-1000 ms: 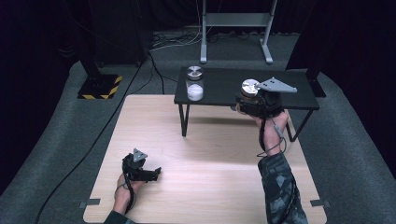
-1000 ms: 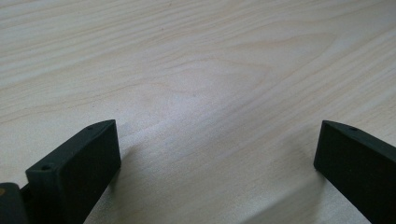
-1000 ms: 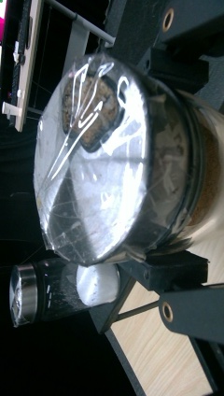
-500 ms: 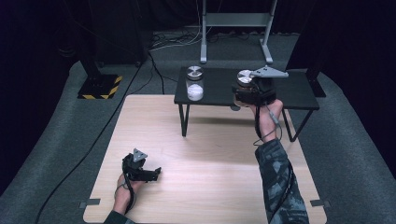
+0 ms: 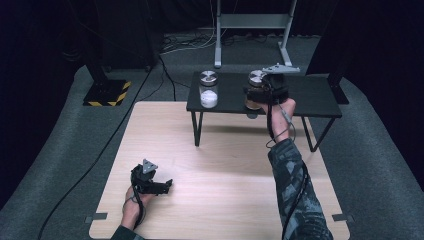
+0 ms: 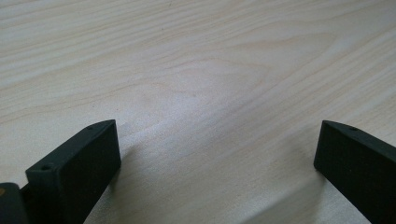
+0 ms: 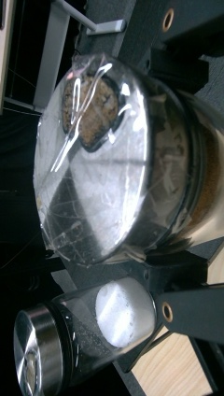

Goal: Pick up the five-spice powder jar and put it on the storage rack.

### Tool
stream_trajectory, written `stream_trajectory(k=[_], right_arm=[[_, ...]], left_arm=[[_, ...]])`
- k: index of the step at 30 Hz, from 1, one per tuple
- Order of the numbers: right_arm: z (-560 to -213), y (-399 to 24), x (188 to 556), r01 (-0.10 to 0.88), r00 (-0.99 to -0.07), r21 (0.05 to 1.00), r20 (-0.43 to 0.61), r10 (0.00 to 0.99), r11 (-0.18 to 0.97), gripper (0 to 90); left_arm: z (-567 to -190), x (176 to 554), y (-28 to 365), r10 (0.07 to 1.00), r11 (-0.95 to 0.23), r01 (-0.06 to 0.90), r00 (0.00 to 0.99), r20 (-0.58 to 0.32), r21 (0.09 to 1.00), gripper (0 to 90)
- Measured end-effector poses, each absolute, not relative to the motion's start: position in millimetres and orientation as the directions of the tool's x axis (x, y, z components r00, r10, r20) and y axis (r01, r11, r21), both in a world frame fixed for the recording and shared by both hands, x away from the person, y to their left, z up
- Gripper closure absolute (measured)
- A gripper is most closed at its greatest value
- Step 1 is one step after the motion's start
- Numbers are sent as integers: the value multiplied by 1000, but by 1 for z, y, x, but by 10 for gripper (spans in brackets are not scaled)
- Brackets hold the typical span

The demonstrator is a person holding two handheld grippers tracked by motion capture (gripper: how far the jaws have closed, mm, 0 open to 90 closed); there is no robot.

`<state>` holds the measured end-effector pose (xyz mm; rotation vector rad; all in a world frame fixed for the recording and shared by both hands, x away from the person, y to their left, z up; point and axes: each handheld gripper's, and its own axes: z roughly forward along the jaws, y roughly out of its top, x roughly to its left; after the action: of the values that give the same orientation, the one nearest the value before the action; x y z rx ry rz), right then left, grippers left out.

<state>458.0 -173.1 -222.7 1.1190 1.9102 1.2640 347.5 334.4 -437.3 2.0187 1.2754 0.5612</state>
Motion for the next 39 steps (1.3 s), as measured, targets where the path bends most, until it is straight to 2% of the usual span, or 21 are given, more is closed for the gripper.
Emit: stream_trajectory(k=[13,39], right_arm=[[-232,-165,477,367,-472,910,3,881,194,298],[-239,-168,476,348,-479,919,4,878,186,299]], left_arm=[[-437,347,334,904,-293,613,428,3,734,1],[-437,347,334,903,-294,613,429,4,733,1]])
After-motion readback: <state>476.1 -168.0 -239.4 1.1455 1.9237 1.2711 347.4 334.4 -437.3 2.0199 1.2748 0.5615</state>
